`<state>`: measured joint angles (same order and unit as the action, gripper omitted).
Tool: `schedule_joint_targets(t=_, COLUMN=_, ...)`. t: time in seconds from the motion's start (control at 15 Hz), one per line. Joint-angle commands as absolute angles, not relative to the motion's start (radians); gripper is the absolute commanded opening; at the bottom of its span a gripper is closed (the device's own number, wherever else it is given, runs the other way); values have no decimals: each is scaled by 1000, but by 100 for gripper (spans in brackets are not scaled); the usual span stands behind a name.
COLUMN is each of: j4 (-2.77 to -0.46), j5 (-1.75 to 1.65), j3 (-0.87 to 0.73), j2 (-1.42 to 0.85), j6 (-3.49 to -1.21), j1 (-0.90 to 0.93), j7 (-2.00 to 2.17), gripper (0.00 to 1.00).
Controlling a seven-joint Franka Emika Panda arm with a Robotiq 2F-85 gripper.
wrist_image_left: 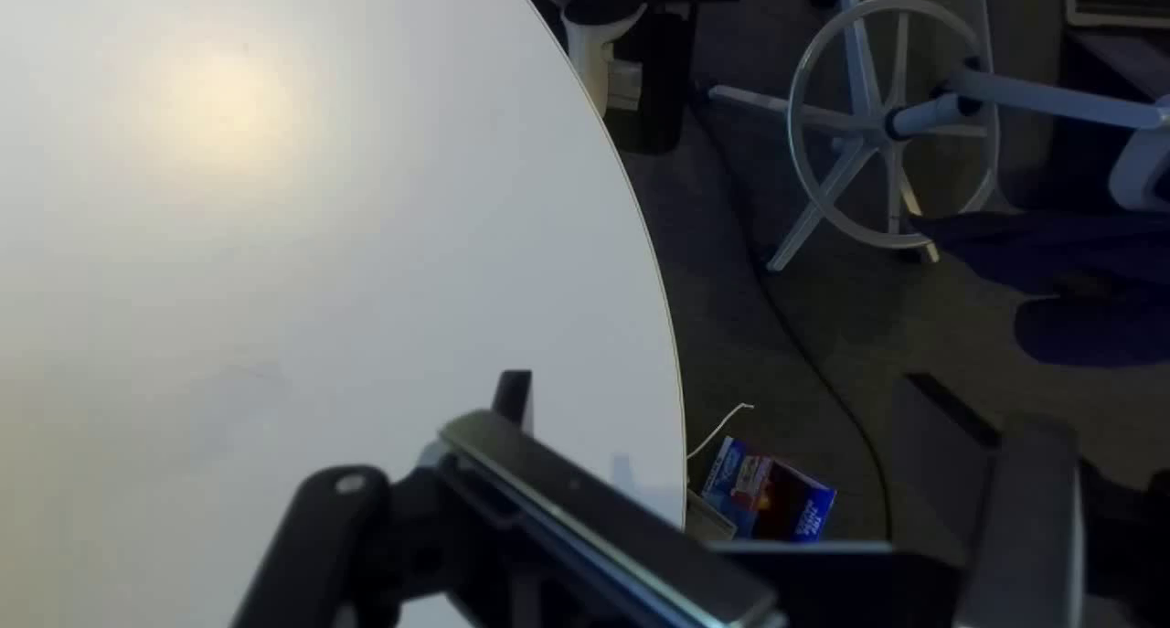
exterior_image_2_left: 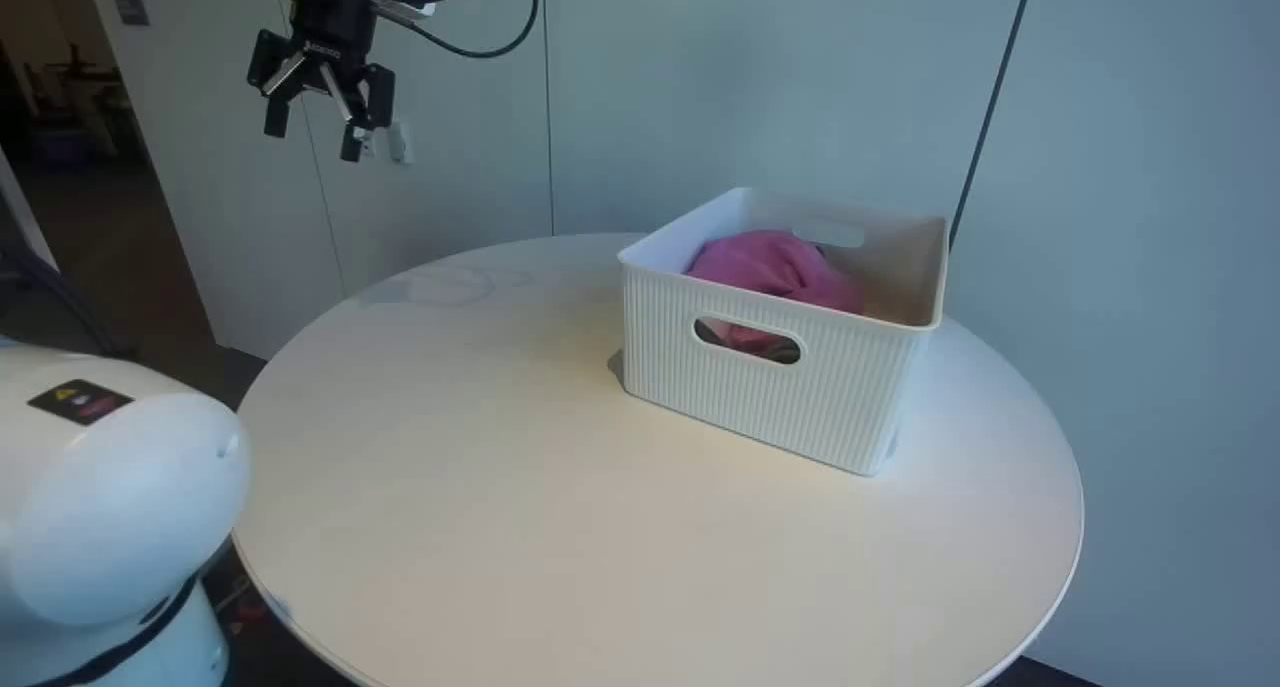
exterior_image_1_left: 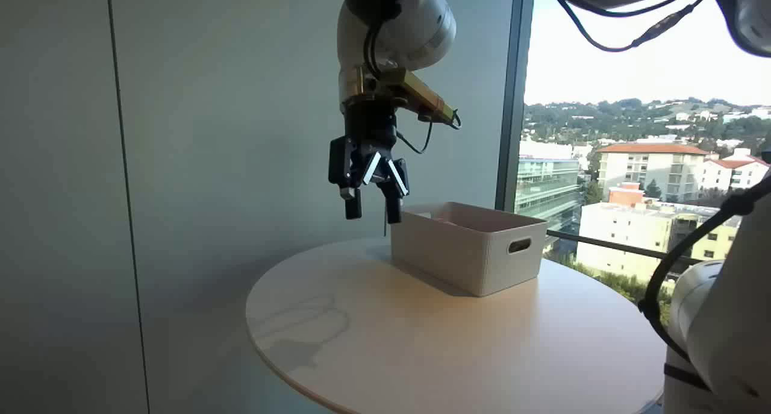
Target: Remove the pink and peach shirts, the moose toy and turnip plushie from the basket
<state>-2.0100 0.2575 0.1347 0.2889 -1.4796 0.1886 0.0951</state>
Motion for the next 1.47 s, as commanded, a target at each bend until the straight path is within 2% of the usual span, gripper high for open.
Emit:
schedule_joint_targets(t=0.0, j4=-2004, j5=260, j3=148, j2=289, j6=-1476, j1=173, j7=92, gripper=100)
schedule_joint_targets(t=0.53, j4=-1997, j5=252, j3=139, j2=297, j6=-1473, j1=159, j7=118, gripper=100)
schedule_joint_targets(t=1.13, j4=-1912, j5=65, j3=-33, j2=499, j6=-1389, j1=-70, j7=188, gripper=100)
schedule_joint_targets(t=1.4, j4=-1789, j5=-87, j3=-89, j2=439, j6=-1530, j1=-122, j7=86, gripper=100)
